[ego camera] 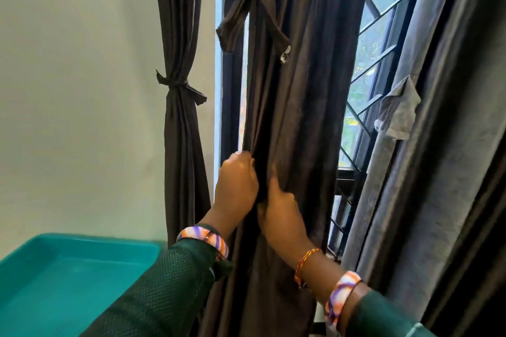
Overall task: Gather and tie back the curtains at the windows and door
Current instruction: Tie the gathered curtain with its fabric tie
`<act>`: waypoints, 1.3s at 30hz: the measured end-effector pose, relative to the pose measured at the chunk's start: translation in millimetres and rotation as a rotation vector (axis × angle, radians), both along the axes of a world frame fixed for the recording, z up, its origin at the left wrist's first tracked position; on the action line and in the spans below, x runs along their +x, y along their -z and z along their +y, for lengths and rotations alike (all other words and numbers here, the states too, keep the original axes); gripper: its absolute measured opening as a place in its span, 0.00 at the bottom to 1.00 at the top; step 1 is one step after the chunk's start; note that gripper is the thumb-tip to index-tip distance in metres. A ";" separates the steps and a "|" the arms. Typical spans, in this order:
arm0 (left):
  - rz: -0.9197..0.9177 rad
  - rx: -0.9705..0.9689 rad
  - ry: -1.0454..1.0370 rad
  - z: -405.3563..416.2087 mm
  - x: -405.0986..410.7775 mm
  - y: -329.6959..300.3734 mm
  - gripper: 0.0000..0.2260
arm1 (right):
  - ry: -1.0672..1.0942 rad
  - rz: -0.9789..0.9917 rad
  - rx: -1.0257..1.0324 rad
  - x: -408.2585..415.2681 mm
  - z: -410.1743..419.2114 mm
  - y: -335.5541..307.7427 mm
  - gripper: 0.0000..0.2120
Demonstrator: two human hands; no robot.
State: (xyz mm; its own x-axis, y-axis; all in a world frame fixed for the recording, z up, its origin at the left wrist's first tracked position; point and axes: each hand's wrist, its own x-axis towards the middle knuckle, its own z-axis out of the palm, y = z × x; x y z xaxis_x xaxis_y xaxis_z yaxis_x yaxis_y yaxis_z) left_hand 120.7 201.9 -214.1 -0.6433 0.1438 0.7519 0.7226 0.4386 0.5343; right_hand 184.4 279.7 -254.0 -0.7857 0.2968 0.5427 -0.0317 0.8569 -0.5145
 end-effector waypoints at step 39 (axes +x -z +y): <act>0.099 0.095 0.138 72.0 -2.3 14.2 0.11 | -0.038 -0.059 -0.113 -6.3 57.8 6.1 0.43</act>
State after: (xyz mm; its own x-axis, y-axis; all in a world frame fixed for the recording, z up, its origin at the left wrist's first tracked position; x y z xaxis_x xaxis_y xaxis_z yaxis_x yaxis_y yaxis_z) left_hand 118.4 273.9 -228.3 -0.5448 0.1504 0.8249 0.8233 0.2828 0.4922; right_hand 178.1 337.5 -260.1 -0.8273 0.3227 0.4599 -0.0297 0.7923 -0.6094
